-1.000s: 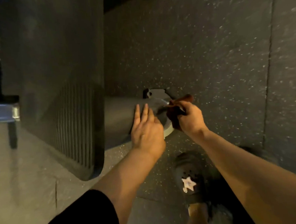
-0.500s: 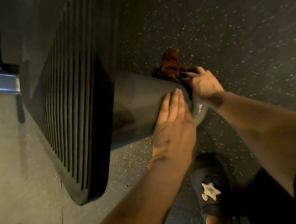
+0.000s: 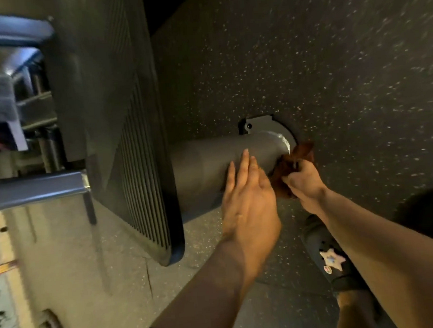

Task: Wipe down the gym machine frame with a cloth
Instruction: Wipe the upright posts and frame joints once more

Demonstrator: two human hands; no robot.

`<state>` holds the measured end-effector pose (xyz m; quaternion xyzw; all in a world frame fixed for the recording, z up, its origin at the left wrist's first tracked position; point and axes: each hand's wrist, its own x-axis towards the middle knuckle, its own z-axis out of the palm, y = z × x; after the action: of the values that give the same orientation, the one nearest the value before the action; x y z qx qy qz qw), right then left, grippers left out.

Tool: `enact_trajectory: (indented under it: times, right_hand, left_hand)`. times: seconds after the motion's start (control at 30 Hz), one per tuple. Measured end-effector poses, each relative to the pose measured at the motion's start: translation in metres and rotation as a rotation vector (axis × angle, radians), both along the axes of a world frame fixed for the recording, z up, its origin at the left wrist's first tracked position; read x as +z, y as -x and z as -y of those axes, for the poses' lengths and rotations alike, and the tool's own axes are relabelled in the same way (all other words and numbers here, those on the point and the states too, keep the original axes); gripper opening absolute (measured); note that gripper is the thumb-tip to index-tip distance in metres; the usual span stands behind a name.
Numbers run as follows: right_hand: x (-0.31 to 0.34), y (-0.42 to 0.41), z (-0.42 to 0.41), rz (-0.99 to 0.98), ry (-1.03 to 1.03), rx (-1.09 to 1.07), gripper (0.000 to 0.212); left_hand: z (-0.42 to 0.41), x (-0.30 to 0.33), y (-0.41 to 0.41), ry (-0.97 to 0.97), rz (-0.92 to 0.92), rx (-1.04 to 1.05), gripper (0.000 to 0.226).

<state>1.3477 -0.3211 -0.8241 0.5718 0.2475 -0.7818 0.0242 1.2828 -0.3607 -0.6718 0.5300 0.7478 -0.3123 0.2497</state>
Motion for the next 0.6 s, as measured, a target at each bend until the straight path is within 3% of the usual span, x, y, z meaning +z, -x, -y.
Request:
enact_trajectory:
  times: [0.13, 0.2, 0.27, 0.37, 0.43, 0.6]
  right_hand:
    - [0.089, 0.012, -0.008, -0.418, -0.059, -0.288, 0.031]
    - [0.131, 0.031, -0.01, -0.574, -0.157, -0.183, 0.027]
    - [0.16, 0.061, -0.015, -0.587, -0.344, 0.001, 0.029]
    - [0.175, 0.102, -0.029, -0.612, -0.351, 0.131, 0.03]
    - [0.173, 0.111, -0.032, -0.624, -0.244, 0.097, 0.03]
    - [0.184, 0.076, -0.017, -0.643, 0.027, -0.079, 0.033]
  left_hand:
    - [-0.001, 0.048, -0.004, -0.576, 0.118, -0.07, 0.047]
    - [-0.001, 0.071, 0.008, -0.822, 0.045, -0.151, 0.042]
    - [-0.009, 0.087, 0.032, -0.936, -0.082, -0.072, 0.049]
    - [-0.023, 0.097, 0.064, -0.788, -0.097, 0.405, 0.07]
    - [-0.026, 0.093, 0.073, -0.646, -0.082, 0.62, 0.066]
    - [-0.037, 0.088, 0.066, -0.571, -0.135, 0.728, 0.069]
